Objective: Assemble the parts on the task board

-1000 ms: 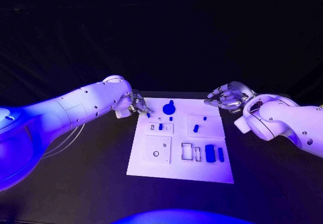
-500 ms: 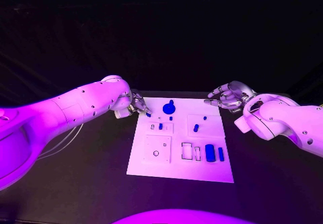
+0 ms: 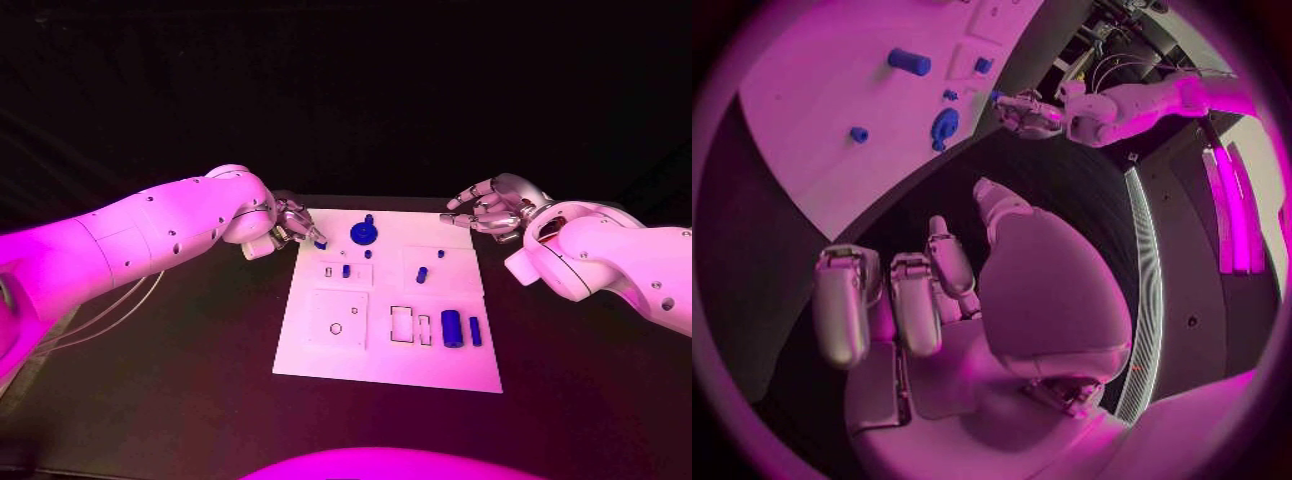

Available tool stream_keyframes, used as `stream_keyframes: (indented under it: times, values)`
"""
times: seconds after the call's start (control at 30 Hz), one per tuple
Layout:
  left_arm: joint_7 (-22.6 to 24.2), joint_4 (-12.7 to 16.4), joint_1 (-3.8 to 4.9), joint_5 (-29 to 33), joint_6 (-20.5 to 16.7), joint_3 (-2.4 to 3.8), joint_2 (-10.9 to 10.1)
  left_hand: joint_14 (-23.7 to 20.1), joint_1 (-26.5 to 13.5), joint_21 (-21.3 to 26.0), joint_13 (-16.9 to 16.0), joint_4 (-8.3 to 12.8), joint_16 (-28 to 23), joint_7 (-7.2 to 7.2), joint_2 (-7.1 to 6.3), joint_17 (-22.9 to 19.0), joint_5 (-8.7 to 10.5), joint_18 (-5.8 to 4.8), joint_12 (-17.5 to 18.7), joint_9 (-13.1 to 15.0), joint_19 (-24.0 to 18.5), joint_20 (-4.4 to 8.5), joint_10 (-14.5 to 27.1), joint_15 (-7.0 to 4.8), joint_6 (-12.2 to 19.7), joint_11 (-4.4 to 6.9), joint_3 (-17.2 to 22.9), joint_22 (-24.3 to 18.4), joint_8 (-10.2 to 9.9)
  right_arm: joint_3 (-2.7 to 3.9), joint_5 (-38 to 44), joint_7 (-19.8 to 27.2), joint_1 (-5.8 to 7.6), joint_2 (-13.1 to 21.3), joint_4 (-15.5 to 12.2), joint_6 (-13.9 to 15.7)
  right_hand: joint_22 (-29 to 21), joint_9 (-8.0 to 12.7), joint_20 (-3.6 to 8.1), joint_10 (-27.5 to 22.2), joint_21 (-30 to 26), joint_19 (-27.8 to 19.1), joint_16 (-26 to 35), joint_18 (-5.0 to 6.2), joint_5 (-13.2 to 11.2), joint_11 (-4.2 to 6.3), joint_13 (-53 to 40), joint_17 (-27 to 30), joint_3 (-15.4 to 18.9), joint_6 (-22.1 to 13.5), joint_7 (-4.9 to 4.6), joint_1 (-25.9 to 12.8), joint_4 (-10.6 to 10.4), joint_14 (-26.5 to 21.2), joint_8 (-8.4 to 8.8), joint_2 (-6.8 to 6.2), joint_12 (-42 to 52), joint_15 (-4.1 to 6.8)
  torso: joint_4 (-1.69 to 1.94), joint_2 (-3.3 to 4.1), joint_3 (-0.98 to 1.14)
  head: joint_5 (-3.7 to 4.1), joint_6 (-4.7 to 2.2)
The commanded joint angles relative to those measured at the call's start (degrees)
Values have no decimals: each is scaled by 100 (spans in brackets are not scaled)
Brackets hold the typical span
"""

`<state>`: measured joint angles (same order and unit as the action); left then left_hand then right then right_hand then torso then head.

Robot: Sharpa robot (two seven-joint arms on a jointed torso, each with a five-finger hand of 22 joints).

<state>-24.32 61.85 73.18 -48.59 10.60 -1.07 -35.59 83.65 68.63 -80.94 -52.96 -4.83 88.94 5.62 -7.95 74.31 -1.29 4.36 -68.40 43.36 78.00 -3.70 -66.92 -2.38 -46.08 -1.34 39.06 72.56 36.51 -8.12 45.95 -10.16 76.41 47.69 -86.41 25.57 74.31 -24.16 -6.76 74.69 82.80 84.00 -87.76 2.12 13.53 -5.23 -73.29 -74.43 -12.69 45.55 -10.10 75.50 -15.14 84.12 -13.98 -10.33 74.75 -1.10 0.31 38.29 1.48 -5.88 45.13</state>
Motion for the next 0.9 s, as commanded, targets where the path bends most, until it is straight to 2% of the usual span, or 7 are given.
stream_keyframes:
  times: [0.03,0.17,0.33,0.47,0.67,0.77,0.9]
  values:
    - [0,268,4,88,-198,4,-120,627,-14,-120,-132,270,96,-130,65,1550,-320,-63,-139,380,142,13,-360,-57,-157,117,1031,150,587,1,6,9,-3,12,-14,-6,1052,-12,30,-127,-80,246,39,-18,31,13,25,-1046,1,-45,14,90,-108,450,-127,26,-71,45,1,1,3,-17,-2]
    - [-69,606,3,141,-432,2,-287,635,-126,-161,-191,329,106,-156,19,1569,-485,-80,-173,374,201,38,-456,-82,-217,144,1114,227,602,1,5,8,-3,32,-15,-4,1052,-12,30,-127,-80,246,39,-18,31,13,25,-1046,1,-45,14,90,-108,450,-127,26,-71,45,2,8,-2,-21,2]
    - [-177,855,-7,140,-616,-7,-408,635,-221,-196,-251,384,106,-181,-21,1569,-672,-96,-202,366,254,62,-544,-107,-273,169,1167,296,609,1,4,22,-3,45,-2,11,1052,-12,30,-127,-80,246,39,-18,31,13,25,-1046,1,-45,14,90,-108,450,-127,26,-71,45,3,5,4,-43,15]
    - [-257,1021,-26,68,-683,-36,-481,635,-338,-237,-340,448,106,-214,-69,1569,-950,-113,-244,356,315,93,-661,-139,-356,206,1204,376,619,1,4,41,-3,49,7,22,1052,-12,30,-127,-80,246,39,-18,31,13,25,-1046,1,-45,14,90,-108,450,-127,26,-71,45,4,7,2,-51,29]
    - [-365,1181,-69,-141,-689,-102,-512,635,-501,-273,-436,536,106,-261,-121,1569,-1375,-131,-283,341,374,136,-798,-180,-457,249,1230,452,628,1,9,63,-3,50,10,28,1042,-12,32,-132,-96,241,48,-14,42,15,34,-1030,-2,-47,15,77,-113,447,-143,29,-77,47,0,13,-6,-66,42]
    - [-401,1207,-91,-208,-650,-131,-503,635,-536,-286,-452,552,106,-269,-130,1569,-1463,-137,-288,340,393,143,-820,-188,-475,257,1230,479,631,1,15,69,-3,49,10,29,1042,-12,32,-132,-96,241,48,-14,42,15,34,-1030,-2,-47,15,77,-113,447,-143,29,-77,47,-11,13,-4,-71,51]
    - [-433,1222,-121,-272,-614,-173,-476,635,-632,-305,-480,597,106,-294,-144,1569,-1739,-146,-295,343,421,164,-876,-209,-527,281,1230,518,650,1,29,74,-3,49,9,30,1042,-12,32,-132,-96,241,48,-14,42,15,34,-1030,-2,-47,15,77,-113,447,-143,29,-77,47,-18,16,-3,-74,56]
